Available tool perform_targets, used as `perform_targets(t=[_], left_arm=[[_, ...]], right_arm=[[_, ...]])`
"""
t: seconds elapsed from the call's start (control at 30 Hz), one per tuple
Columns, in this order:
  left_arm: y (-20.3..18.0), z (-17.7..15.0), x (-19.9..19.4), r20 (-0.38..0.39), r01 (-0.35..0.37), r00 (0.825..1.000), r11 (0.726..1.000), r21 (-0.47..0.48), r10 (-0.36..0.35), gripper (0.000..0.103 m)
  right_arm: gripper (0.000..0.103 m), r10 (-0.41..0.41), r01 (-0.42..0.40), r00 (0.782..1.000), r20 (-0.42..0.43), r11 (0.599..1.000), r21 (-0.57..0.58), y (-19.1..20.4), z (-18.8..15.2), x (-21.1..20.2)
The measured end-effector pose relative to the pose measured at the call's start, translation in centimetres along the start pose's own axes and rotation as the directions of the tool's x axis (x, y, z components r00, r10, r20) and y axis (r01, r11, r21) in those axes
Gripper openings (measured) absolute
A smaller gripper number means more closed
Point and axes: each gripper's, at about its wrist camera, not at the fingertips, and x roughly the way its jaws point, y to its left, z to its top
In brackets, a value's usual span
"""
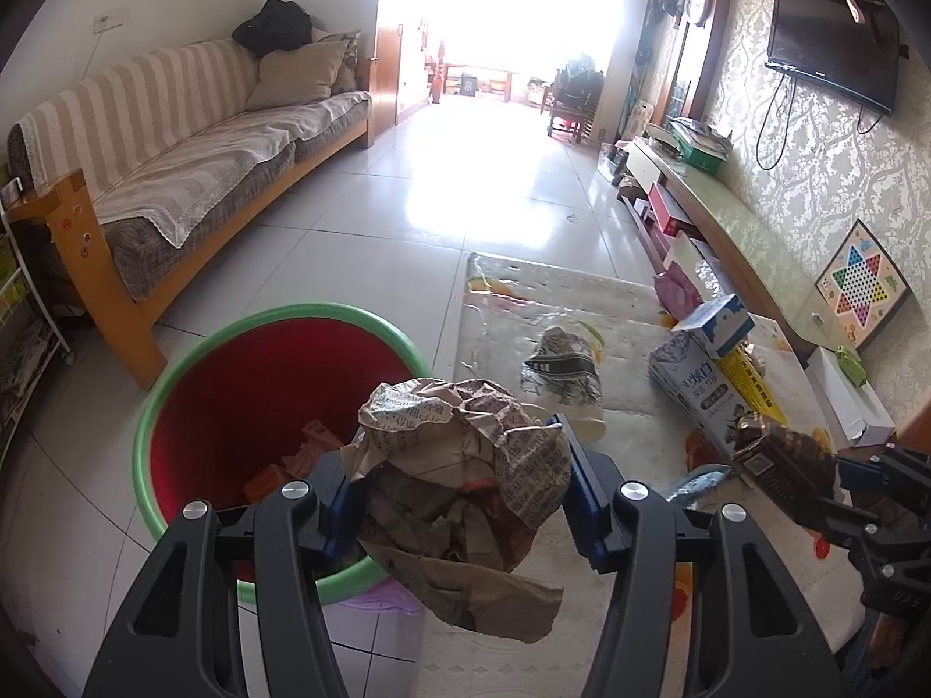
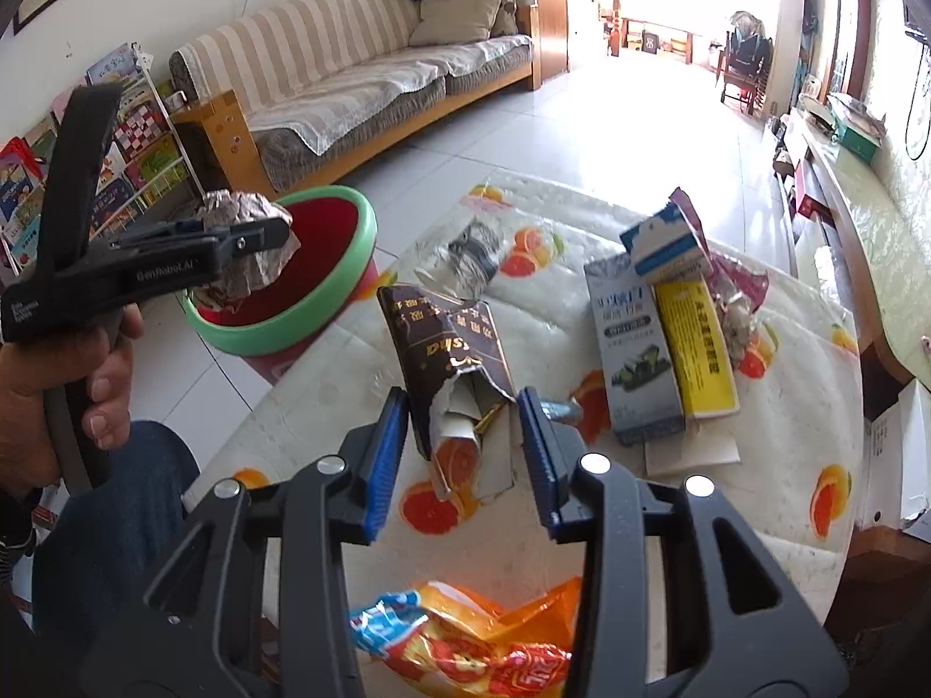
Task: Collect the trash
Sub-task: 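Lift the paper toward the bin with the left gripper while the right grasps the brown chocolate wrapper, then open both grippers over the red bin to drop paper and wrapper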
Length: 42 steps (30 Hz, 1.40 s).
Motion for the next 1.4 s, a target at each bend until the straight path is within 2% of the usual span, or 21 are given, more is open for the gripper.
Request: perform_targets(t=[0.33, 0.47, 0.5, 0.6, 0.73, 0.8, 1.0, 1.23, 1.33, 1.4], left_arm=[[8.9, 1.5, 1.2, -0.016, -0.127, 0.992, 0.990, -0.055, 0.126, 0.055], [11.5, 1.6, 2.3, -0.044, -0.136, 0.990, 0.988, -0.075, 0.133, 0.058], [12.0, 1.5, 2.6, -0.054, -0.127, 0.991, 0.989, -0.081, 0.123, 0.063], [12.9, 1.5, 3.1, -0.058, -0.110, 0.993, 0.988, -0.105, 0.104, 0.077], [13.8, 1.1, 2.8, -0.045, -0.110, 0.993, 0.986, -0.122, 0.105, 0.079], [14.6, 1.0, 2.4, -0.032, -0.111, 0.994, 0.985, -0.134, 0.108, 0.086], [16.7, 0.6, 0.7, -0.005, -0.147, 0.989, 0.980, -0.135, 0.147, 0.087], [18.5, 0.1, -1.2, 0.016, -0.153, 0.987, 0.974, -0.165, 0.158, 0.087], [18.8, 0.0, -1.4, 0.021, -0.149, 0.988, 0.974, -0.170, 0.155, 0.087], [18.8, -0.2, -1.5, 0.024, -0.148, 0.988, 0.974, -0.174, 0.154, 0.087]], right_arm=[[0.038, 0.069, -0.067, 0.995, 0.070, 0.997, -0.036, 4.6, 5.8, 2.2], [0.038, 0.103, -0.098, 0.992, 0.075, 0.993, -0.063, 7.2, 7.6, 3.7], [0.038, 0.108, -0.104, 0.991, 0.073, 0.992, -0.068, 7.9, 7.9, 4.1], [0.038, 0.121, -0.115, 0.990, 0.070, 0.990, -0.082, 9.4, 9.0, 5.3], [0.038, 0.131, -0.124, 0.989, 0.064, 0.988, -0.095, 11.1, 10.1, 6.6], [0.038, 0.133, -0.127, 0.989, 0.059, 0.987, -0.101, 11.9, 10.5, 7.4], [0.038, 0.144, -0.139, 0.989, 0.026, 0.983, -0.122, 14.5, 11.3, 10.4], [0.038, 0.138, -0.141, 0.990, -0.031, 0.977, -0.161, 18.0, 11.5, 14.8], [0.041, 0.117, -0.125, 0.992, -0.053, 0.975, -0.183, 19.0, 11.4, 16.2], [0.047, 0.100, -0.110, 0.993, -0.060, 0.976, -0.186, 19.5, 11.3, 16.8]])
